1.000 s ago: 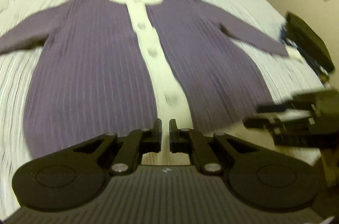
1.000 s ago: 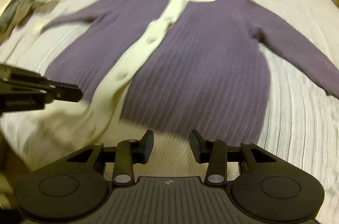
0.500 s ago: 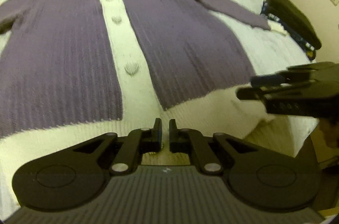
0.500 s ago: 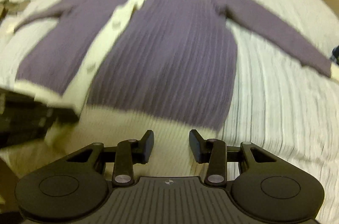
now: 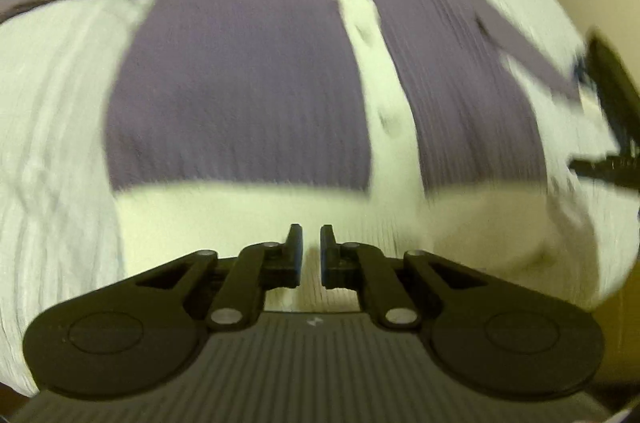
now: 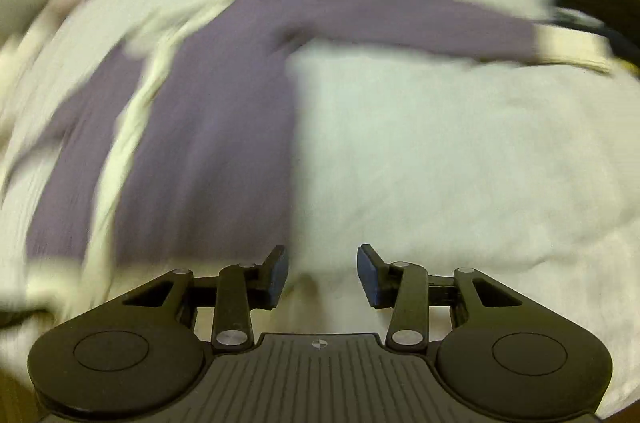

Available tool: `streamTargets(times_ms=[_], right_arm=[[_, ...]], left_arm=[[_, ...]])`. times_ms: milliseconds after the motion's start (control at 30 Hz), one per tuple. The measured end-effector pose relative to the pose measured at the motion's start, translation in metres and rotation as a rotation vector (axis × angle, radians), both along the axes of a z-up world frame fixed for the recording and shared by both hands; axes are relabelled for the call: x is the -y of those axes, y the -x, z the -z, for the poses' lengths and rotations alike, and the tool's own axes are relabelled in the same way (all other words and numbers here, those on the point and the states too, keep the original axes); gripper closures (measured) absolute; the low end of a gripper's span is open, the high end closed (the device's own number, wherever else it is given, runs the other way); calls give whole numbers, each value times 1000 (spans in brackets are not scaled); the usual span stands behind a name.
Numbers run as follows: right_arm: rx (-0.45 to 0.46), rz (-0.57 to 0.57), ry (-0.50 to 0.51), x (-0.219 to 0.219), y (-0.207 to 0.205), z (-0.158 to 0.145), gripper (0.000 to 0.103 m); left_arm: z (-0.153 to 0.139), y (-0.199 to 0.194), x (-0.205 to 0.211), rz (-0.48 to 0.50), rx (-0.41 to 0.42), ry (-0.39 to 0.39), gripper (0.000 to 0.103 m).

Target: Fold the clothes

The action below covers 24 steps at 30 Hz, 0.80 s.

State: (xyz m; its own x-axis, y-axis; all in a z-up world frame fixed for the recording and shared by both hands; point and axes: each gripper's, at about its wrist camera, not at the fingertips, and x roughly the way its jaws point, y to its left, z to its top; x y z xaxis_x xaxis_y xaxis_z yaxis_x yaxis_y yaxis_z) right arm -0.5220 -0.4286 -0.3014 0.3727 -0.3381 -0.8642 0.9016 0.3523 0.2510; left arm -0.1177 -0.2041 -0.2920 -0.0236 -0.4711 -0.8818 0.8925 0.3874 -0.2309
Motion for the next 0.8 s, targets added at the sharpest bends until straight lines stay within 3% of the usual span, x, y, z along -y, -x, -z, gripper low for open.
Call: streamTargets(times_ms=[100, 167, 233, 467, 667, 800], right_arm=[[106, 280, 7, 61, 49, 8, 61], [178, 440, -50, 89, 76, 19, 61], [203, 515, -77, 98, 92, 26, 61], [105, 487, -101, 81, 69, 32, 61], [64, 456, -79, 85, 24, 30, 61], [37, 436, -65, 87, -5, 28, 61]], left_arm=[[-5, -26, 14, -105, 17, 38, 97], [-5, -47, 20, -195, 21, 43, 97], [-7, -67, 22, -277, 32, 55, 97], [-18, -142, 33, -407, 191, 98, 92], [-20, -211, 71, -389, 355, 164, 91], [-5, -257, 102, -341, 469, 160, 91]])
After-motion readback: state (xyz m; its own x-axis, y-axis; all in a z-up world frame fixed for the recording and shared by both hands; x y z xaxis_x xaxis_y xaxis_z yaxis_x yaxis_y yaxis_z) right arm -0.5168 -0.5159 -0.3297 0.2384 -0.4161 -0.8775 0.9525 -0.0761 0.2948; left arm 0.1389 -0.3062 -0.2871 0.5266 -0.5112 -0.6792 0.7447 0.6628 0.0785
